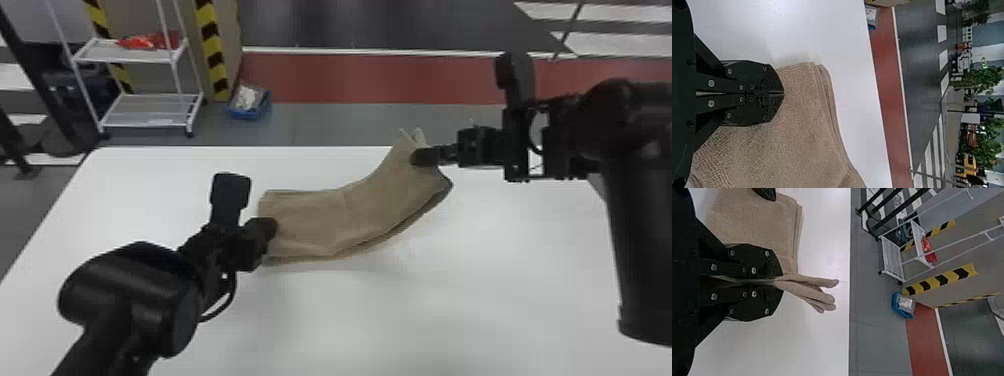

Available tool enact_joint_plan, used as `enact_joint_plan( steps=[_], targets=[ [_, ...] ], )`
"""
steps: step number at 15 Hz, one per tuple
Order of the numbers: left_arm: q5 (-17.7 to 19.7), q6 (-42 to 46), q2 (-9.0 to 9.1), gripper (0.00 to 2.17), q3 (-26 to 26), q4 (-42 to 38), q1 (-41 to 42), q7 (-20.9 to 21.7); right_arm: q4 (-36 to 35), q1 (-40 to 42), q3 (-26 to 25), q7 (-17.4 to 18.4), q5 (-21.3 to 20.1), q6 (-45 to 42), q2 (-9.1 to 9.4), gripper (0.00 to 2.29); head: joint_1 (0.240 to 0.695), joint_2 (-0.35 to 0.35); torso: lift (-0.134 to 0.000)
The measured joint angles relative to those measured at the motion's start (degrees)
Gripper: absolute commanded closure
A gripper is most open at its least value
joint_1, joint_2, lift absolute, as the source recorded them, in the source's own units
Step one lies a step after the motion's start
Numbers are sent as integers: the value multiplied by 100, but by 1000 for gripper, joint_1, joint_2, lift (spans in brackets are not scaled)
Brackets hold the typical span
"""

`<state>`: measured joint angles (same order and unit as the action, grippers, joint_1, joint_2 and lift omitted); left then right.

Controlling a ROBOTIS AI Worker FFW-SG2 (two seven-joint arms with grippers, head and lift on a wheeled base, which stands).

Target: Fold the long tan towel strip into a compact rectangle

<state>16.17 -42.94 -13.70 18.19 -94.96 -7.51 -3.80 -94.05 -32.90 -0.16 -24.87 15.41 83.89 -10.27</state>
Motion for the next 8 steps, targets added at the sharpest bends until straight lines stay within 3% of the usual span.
enact_joint_plan(
  steps=[8],
  targets=[
    [36, 116, 313, 1922, 229, 85, -22, 36, 431, 112, 442, 159, 76, -541, 692, 1048, 695, 14, -128]
  ],
)
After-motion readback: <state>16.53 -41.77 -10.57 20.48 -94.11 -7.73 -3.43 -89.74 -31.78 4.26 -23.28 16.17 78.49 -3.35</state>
